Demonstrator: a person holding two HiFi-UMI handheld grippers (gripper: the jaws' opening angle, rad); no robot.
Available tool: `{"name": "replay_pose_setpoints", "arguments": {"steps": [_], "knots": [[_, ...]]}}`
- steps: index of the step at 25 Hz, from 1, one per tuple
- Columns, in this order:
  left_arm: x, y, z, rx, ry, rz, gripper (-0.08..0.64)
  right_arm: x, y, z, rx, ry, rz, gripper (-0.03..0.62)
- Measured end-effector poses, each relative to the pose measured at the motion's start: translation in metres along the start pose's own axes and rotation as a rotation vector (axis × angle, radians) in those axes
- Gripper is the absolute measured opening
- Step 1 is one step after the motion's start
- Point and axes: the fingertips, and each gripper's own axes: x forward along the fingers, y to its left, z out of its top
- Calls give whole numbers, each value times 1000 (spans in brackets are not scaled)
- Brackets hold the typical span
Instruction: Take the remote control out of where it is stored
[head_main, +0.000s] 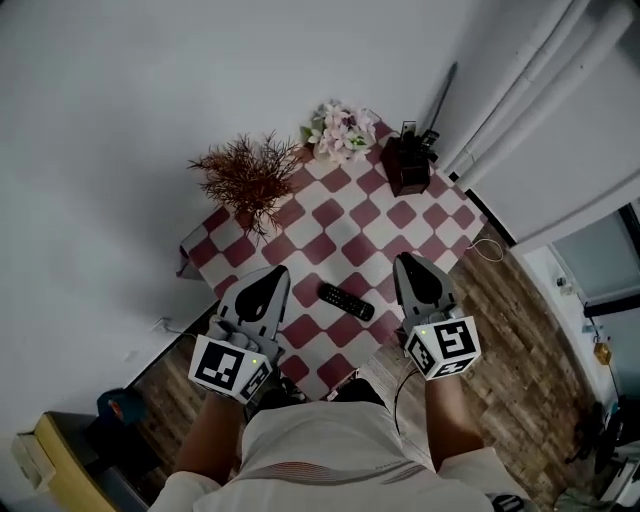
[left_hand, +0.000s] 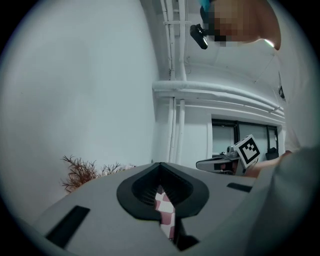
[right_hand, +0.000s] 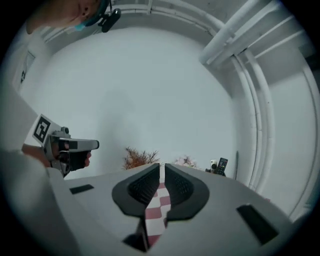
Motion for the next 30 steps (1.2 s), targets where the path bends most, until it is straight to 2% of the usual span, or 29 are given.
{"name": "replay_pose_setpoints", "arguments": {"steps": [4,15,20,26,30], "knots": [[7,-9,5,3,-10,-12,9,-16,-14,12,-3,-54,-44,41],[10,-20,4,2,-8,-11,8,-20,-25,12,13,-51,-54,41],[21,-22,1,2,-1,-9,8,-11,-43,9,26,-24,-70,41],[55,-25,-7,3,10,-21,8,22,-93,-9,-7,55,-132,50],[84,-23,-16,2,26,-13,9,53,-146,-17,60,70,-180,105]]}}
